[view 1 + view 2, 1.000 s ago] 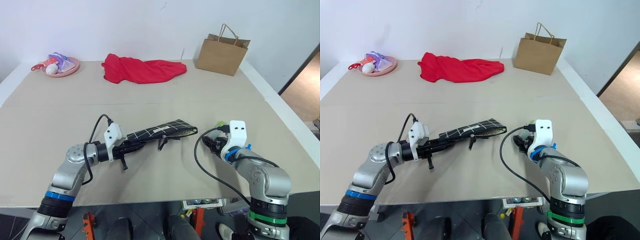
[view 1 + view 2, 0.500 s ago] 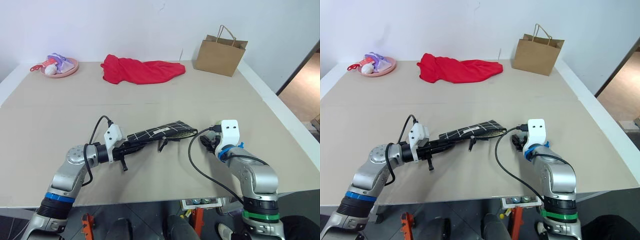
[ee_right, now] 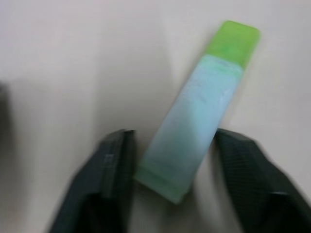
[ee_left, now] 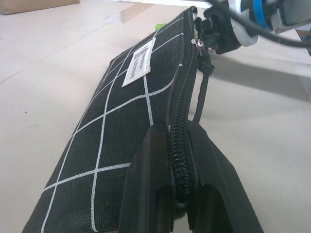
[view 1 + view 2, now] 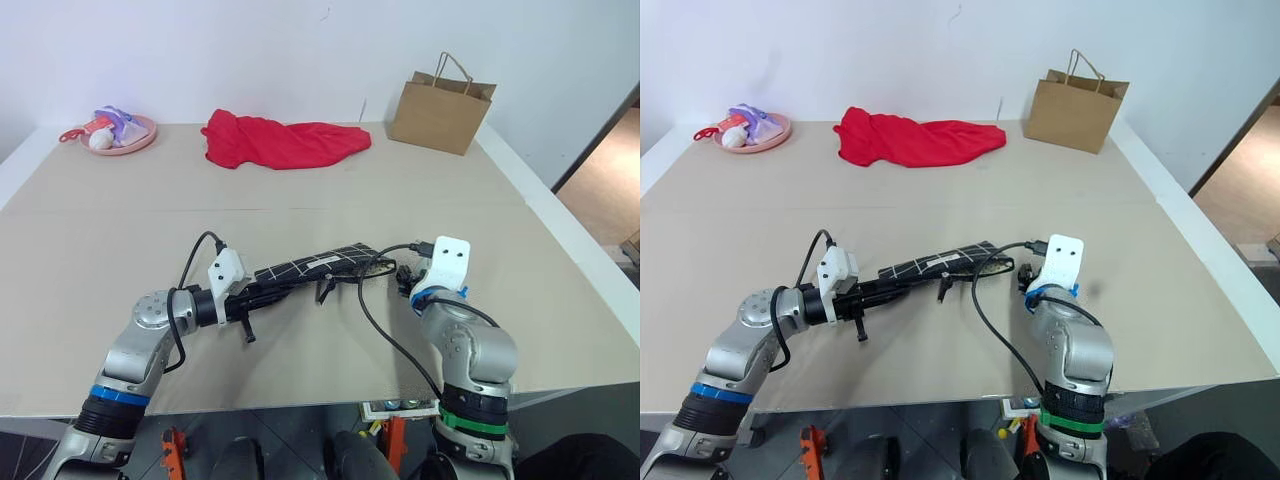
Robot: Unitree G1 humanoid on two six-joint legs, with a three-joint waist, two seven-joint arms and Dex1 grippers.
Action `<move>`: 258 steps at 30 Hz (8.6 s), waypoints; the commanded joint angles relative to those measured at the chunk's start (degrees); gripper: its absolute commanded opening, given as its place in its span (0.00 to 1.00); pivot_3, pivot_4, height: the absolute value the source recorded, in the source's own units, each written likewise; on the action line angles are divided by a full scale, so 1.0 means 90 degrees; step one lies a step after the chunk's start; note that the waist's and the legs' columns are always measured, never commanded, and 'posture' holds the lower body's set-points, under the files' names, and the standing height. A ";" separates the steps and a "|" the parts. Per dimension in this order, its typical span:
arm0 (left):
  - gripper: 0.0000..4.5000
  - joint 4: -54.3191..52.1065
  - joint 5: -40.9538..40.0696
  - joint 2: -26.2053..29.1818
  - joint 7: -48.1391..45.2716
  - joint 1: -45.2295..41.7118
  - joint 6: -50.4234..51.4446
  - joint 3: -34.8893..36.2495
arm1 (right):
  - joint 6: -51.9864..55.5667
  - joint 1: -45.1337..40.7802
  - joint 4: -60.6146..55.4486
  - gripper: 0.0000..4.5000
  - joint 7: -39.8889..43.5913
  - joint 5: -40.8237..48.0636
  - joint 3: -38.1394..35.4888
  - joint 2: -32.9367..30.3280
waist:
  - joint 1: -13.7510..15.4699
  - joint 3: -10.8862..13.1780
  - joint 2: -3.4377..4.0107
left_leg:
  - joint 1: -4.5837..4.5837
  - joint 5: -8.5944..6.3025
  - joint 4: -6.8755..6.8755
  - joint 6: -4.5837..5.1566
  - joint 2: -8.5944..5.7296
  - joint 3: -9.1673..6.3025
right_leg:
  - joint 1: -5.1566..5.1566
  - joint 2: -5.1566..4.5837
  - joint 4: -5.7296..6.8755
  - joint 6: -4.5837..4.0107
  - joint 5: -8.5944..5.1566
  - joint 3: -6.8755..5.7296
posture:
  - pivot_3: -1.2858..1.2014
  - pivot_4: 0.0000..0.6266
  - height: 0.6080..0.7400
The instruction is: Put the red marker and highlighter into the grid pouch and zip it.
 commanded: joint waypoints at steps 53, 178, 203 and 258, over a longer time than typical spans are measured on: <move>0.00 0.0037 -0.0041 -0.0022 -0.0202 -0.0319 -0.0113 0.0039 | -0.3741 0.1414 -0.0785 0.25 0.8423 0.2041 0.0202 -0.6864 | 0.0048 0.0052 0.0061 | -0.0063 -0.0055 0.0029 0.0037 -0.0025 -0.0009 | -0.0032 -0.0009 -0.0010 0.0055 -0.0031 0.0001 | 0.52 0.24 1.00; 0.00 0.0110 -0.0221 -0.0114 -0.0078 -0.0392 0.0046 0.0146 | -0.3193 -0.1174 0.0645 0.77 0.8960 0.1712 0.0805 -0.5495 | 0.0175 0.0050 0.0063 | -0.0058 -0.0036 0.0047 0.0009 -0.0025 -0.0009 | -0.0043 -0.0008 0.0044 0.0006 -0.0004 -0.0001 | 0.52 0.24 1.00; 0.00 0.0228 -0.0269 -0.0272 -0.0022 -0.0645 0.0230 0.0146 | -0.1304 -0.0777 0.0184 0.77 0.5941 0.2035 0.2214 -0.2746 | 0.0033 0.0056 0.0046 | 0.0013 -0.0024 0.0028 -0.0018 -0.0035 -0.0027 | 0.0010 0.0000 0.0058 0.0043 -0.0039 0.0010 | 0.52 0.24 1.00; 0.00 0.0629 0.0178 -0.0126 -0.0743 -0.0892 -0.0880 -0.0191 | -0.2232 0.1992 -0.0323 0.69 0.8207 0.3577 -0.1037 -0.5809 | 0.0126 0.0066 0.0034 | 0.0002 -0.0030 0.0015 -0.0022 -0.0052 -0.0028 | 0.0002 -0.0010 0.0045 0.0047 -0.0053 0.0013 | 0.52 0.24 1.00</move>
